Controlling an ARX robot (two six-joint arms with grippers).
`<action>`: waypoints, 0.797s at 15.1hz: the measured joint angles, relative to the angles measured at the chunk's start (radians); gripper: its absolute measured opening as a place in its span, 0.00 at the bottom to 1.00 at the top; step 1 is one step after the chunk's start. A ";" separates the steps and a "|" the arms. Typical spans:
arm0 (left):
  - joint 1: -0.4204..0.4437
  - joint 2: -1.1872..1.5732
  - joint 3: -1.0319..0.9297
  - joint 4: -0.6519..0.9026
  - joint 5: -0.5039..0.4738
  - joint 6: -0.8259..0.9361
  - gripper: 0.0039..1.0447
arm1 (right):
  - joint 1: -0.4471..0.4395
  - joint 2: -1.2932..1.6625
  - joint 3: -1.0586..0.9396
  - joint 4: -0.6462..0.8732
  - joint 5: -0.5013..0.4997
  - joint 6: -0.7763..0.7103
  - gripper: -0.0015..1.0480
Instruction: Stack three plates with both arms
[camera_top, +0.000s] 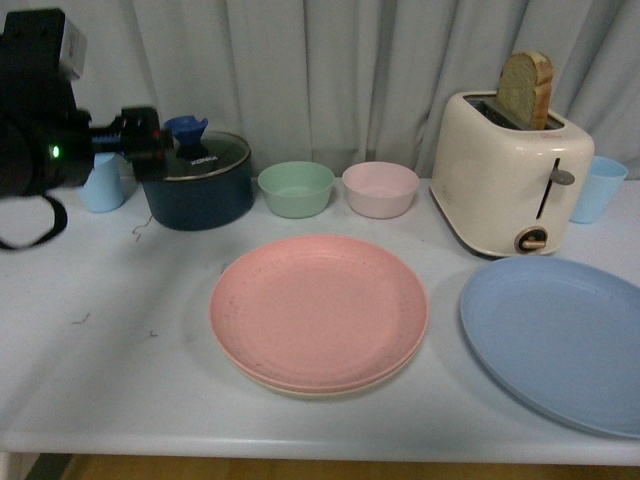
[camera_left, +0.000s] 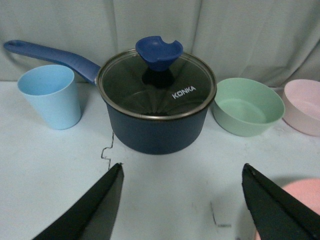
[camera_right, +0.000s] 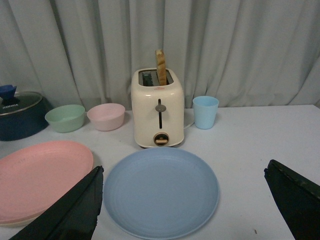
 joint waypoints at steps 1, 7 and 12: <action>0.002 -0.084 -0.192 0.258 -0.005 0.035 0.52 | 0.000 0.000 0.000 0.001 0.000 0.000 0.94; 0.031 -0.289 -0.348 0.383 -0.005 0.045 0.24 | 0.000 0.000 0.000 0.001 0.000 0.000 0.94; 0.068 -0.518 -0.615 0.366 0.042 0.047 0.01 | 0.000 0.000 0.000 0.000 0.000 0.000 0.94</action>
